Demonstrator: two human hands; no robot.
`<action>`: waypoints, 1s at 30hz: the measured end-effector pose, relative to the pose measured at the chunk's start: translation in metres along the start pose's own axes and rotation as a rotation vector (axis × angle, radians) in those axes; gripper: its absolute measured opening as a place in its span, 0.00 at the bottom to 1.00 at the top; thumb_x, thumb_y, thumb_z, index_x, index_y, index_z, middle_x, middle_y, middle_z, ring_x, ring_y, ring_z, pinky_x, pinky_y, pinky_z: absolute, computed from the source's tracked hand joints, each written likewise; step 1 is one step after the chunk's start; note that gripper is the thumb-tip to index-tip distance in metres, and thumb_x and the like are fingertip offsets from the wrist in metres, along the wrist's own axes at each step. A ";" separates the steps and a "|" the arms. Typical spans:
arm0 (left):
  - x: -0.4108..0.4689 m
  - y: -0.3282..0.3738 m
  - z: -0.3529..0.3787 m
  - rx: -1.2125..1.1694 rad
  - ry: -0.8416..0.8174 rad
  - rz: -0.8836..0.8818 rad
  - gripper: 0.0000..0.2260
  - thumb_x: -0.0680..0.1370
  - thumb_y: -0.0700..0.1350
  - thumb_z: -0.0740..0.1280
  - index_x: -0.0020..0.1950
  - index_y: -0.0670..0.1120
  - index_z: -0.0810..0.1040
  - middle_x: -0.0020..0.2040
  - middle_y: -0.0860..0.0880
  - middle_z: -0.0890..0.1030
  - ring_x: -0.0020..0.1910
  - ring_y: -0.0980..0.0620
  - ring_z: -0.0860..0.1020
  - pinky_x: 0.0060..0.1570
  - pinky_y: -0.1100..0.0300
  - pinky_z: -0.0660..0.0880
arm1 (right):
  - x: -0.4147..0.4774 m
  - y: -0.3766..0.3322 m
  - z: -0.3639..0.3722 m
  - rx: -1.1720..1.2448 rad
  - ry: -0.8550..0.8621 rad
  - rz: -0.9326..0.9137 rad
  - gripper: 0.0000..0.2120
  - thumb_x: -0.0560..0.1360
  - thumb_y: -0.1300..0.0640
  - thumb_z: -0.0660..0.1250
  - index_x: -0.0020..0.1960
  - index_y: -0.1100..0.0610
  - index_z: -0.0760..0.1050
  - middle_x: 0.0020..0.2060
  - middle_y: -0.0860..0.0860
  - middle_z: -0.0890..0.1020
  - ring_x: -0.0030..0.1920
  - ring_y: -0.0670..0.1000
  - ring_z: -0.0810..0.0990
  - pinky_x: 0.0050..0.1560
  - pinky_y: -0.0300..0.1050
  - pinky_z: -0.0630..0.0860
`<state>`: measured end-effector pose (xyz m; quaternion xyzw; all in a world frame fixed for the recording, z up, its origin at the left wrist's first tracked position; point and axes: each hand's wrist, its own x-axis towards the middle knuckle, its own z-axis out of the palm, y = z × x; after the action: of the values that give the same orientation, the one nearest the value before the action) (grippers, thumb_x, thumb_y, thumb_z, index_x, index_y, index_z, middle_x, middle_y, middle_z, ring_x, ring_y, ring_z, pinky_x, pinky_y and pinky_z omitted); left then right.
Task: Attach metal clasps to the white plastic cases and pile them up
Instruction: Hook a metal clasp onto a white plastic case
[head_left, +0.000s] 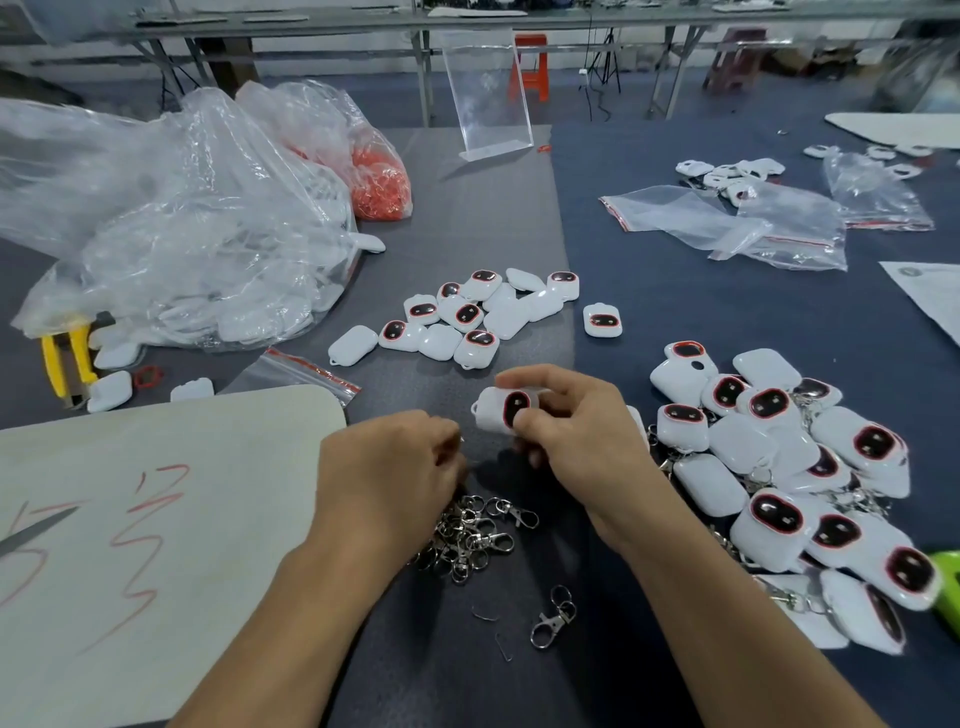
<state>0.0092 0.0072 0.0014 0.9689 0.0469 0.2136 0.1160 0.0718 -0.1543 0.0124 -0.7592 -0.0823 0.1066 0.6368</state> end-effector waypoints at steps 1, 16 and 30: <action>0.000 0.004 0.002 -0.005 -0.044 0.009 0.07 0.72 0.50 0.72 0.38 0.49 0.79 0.34 0.52 0.80 0.36 0.47 0.79 0.35 0.55 0.75 | 0.000 0.001 0.001 -0.058 -0.008 -0.025 0.15 0.77 0.65 0.67 0.51 0.46 0.84 0.33 0.46 0.83 0.30 0.45 0.74 0.35 0.43 0.73; 0.004 -0.002 0.000 -0.332 -0.210 -0.136 0.14 0.68 0.57 0.65 0.46 0.55 0.86 0.37 0.54 0.82 0.40 0.52 0.79 0.44 0.52 0.76 | -0.008 -0.002 0.004 -0.356 0.038 -0.194 0.09 0.78 0.58 0.71 0.47 0.44 0.83 0.33 0.40 0.83 0.32 0.42 0.78 0.30 0.31 0.71; 0.004 -0.003 -0.002 -0.430 -0.251 -0.199 0.12 0.65 0.57 0.65 0.47 0.66 0.80 0.35 0.58 0.82 0.36 0.57 0.80 0.37 0.56 0.76 | -0.007 -0.006 0.001 -0.469 -0.031 -0.151 0.09 0.79 0.57 0.69 0.48 0.44 0.85 0.38 0.46 0.87 0.38 0.45 0.83 0.38 0.35 0.77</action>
<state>0.0121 0.0110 0.0036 0.9316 0.0806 0.0846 0.3443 0.0647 -0.1544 0.0183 -0.8762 -0.1712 0.0484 0.4480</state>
